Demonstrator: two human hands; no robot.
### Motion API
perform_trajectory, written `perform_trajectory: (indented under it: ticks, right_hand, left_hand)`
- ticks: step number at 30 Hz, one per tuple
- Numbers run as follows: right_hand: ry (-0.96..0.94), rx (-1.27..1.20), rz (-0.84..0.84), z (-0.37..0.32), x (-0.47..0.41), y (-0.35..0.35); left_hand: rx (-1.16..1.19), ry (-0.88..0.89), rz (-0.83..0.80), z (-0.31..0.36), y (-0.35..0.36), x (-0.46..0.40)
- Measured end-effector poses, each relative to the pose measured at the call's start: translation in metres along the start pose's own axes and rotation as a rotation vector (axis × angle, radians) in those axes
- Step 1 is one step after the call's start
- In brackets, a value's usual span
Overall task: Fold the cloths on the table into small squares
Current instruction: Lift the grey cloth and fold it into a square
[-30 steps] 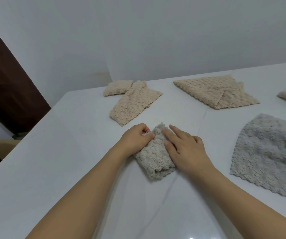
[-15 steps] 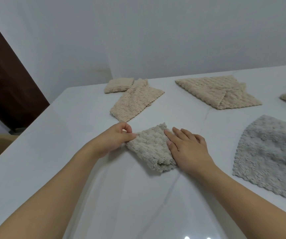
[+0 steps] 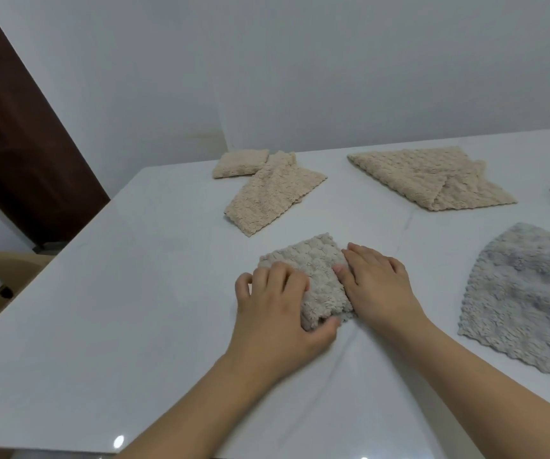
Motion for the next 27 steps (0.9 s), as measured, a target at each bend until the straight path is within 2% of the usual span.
perform_trajectory:
  ticks: [2,4,7,9,11,14,21,24,27]
  right_hand:
    - [0.006,0.006,-0.006,0.000,0.000,0.000]
    - [0.008,0.009,-0.004,0.000,0.000,0.000]
    - [0.006,0.016,-0.009,0.000,0.000,0.001]
    - [0.006,0.028,-0.016,0.001,0.000,0.001]
    - [0.004,0.043,-0.012,0.001,0.000,0.001]
    - [0.004,0.053,-0.010,0.001,0.000,0.002]
    - [-0.004,0.073,0.013,0.001,-0.002,0.003]
    - [-0.003,0.057,0.013,0.002,-0.002,0.002]
    - [-0.001,0.053,0.006,0.001,-0.001,0.002]
  left_hand:
    - [-0.088,-0.029,0.038,0.000,0.002,-0.003]
    - [-0.146,-0.061,0.009,0.003,0.008,-0.005]
    - [-0.109,-0.074,-0.028,0.003,0.012,-0.006]
    - [-0.013,-0.011,-0.048,-0.007,0.012,-0.002]
    - [0.071,0.014,-0.103,-0.018,0.011,0.002]
    - [0.067,-0.016,-0.178,-0.021,0.012,0.002]
    - [0.167,-0.236,-0.470,-0.023,0.005,-0.007]
    - [0.232,-0.357,-0.428,-0.030,0.003,-0.024]
    - [0.114,-0.294,-0.388,-0.029,0.010,-0.026]
Point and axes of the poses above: each hand's wrist, its own x-axis away from the middle knuckle, its own y-axis out of the palm, z = x × y, the point moved 5 cm from there along -x, towards the middle knuckle, and after that the axes turned 10 degrees about x, right-handed, at the moved point
